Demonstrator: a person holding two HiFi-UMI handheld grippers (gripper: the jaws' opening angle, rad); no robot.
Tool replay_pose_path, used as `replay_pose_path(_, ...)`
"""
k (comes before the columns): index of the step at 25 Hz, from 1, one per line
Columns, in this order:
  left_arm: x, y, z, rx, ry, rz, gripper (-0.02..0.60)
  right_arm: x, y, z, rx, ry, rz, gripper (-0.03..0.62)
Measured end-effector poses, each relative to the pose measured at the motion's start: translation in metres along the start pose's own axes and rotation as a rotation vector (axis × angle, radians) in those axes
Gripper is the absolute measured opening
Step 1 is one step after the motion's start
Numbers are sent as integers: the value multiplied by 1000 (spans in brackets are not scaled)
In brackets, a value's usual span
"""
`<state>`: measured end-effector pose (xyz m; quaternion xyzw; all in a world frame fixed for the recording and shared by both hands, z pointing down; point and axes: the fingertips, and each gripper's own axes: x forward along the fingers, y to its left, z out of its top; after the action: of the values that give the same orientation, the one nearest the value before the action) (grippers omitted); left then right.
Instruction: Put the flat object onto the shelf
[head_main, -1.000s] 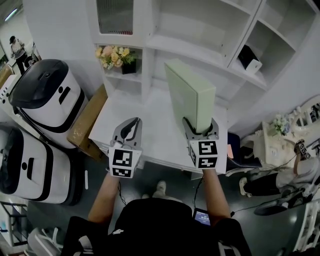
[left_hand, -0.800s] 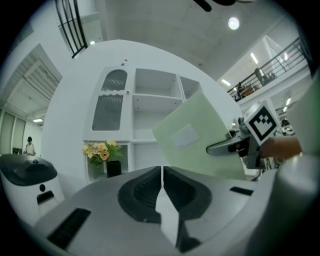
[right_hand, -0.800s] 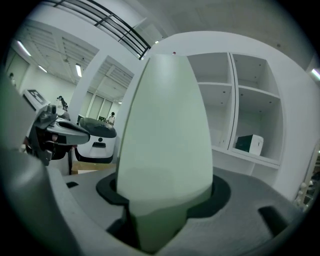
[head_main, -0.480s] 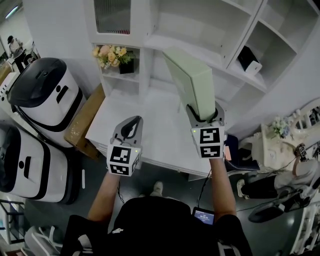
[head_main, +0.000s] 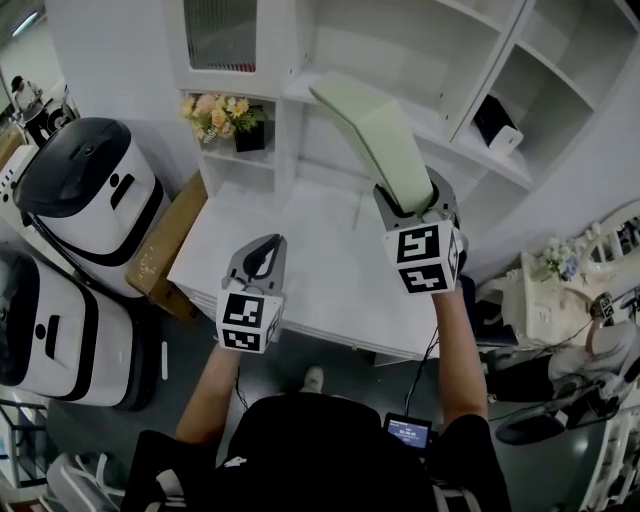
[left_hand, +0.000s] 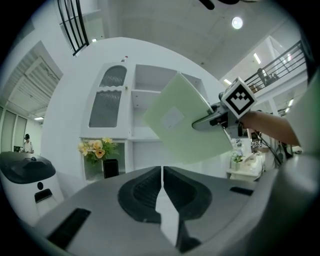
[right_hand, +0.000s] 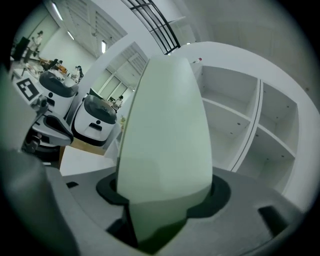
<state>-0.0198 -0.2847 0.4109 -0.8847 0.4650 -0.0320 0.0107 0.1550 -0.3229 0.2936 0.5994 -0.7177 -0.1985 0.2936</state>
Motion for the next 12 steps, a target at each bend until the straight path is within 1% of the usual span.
replay_pose_path(5, 6, -1, 2, -15, 0, -10, 15, 6, -13, 19, -80, -12, -3, 285)
replay_pose_path(9, 12, 5, -1, 3, -7, 6, 15, 13, -26, 32, -145, -2, -20, 285)
replay_pose_path(12, 15, 6, -1, 3, -7, 7, 15, 19, -33, 41, -190, 7, -32, 285)
